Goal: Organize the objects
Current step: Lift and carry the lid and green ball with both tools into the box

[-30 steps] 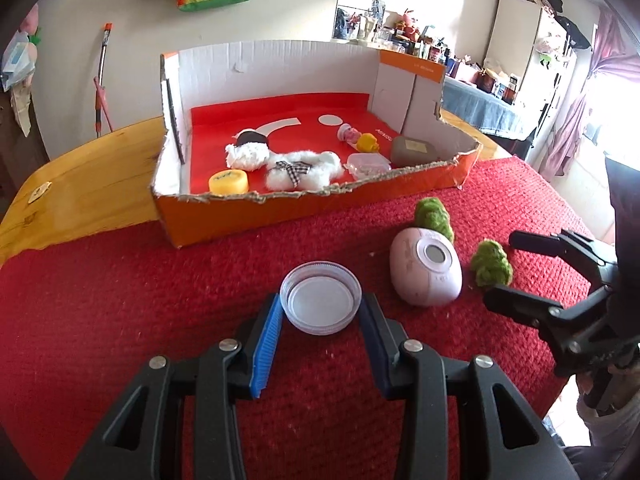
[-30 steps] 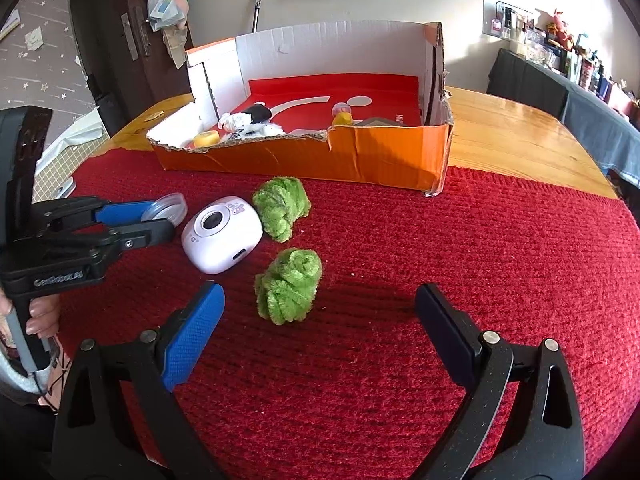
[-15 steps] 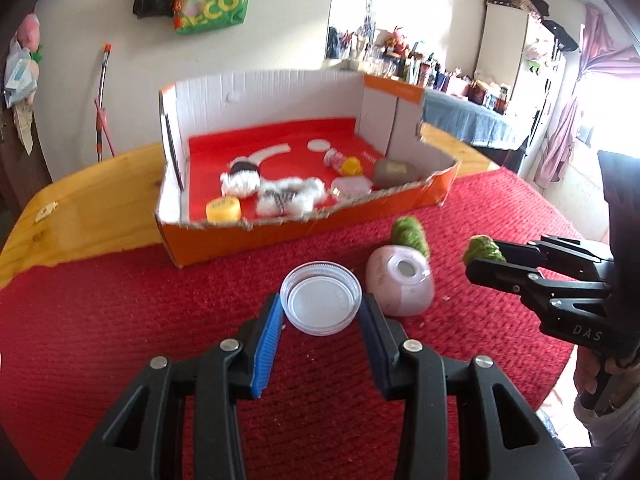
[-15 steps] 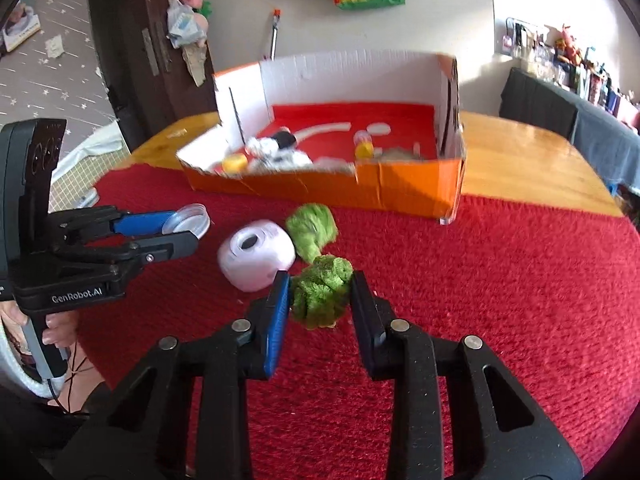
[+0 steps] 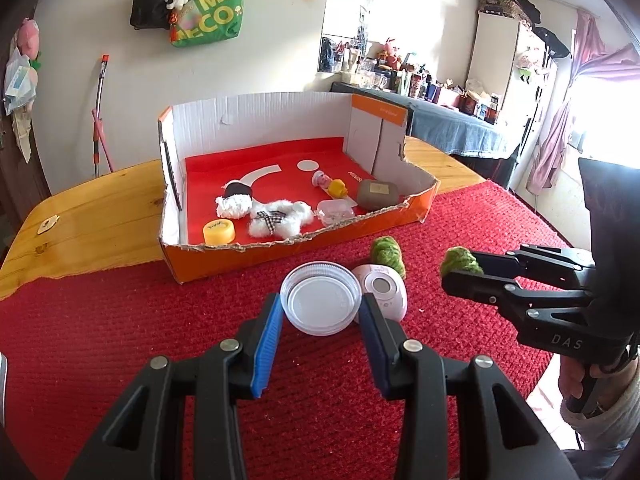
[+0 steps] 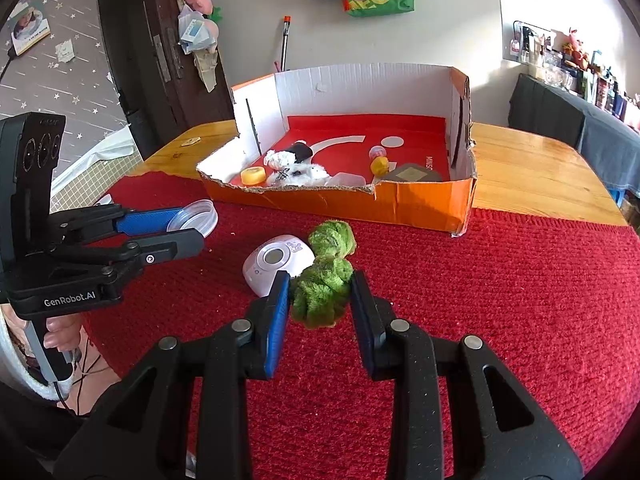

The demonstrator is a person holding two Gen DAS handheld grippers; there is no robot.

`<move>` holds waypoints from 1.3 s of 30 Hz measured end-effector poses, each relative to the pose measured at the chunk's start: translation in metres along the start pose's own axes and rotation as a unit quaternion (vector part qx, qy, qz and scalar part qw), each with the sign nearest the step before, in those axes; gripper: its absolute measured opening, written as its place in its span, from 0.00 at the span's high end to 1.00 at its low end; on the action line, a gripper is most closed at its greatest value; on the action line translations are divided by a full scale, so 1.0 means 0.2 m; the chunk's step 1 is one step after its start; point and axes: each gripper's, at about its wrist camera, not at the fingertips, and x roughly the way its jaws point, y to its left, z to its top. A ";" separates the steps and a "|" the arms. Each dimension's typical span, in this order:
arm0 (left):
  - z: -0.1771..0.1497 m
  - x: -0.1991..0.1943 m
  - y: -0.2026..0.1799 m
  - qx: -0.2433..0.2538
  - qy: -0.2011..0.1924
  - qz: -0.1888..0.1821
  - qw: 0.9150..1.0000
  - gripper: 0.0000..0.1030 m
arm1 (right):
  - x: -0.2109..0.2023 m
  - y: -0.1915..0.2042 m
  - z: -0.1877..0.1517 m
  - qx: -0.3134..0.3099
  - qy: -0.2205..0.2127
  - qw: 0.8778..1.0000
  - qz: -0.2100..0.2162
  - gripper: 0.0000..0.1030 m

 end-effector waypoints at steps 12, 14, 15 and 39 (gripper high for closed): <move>0.19 0.02 -0.01 0.009 -0.011 -0.001 1.000 0.60 | -0.04 0.01 0.26 -0.026 -0.023 0.999 -0.007 0.72; 0.26 0.07 0.00 0.010 -0.004 0.003 1.000 0.60 | 0.00 0.00 0.36 -0.032 -0.020 0.999 -0.011 0.72; 0.30 0.11 0.01 0.007 0.003 0.002 1.000 0.60 | 0.03 -0.01 0.42 -0.034 -0.015 0.999 -0.018 0.72; 0.60 0.68 0.18 -0.025 0.102 -0.010 0.994 0.60 | 0.73 -0.18 0.96 -0.013 0.143 0.982 -0.126 0.72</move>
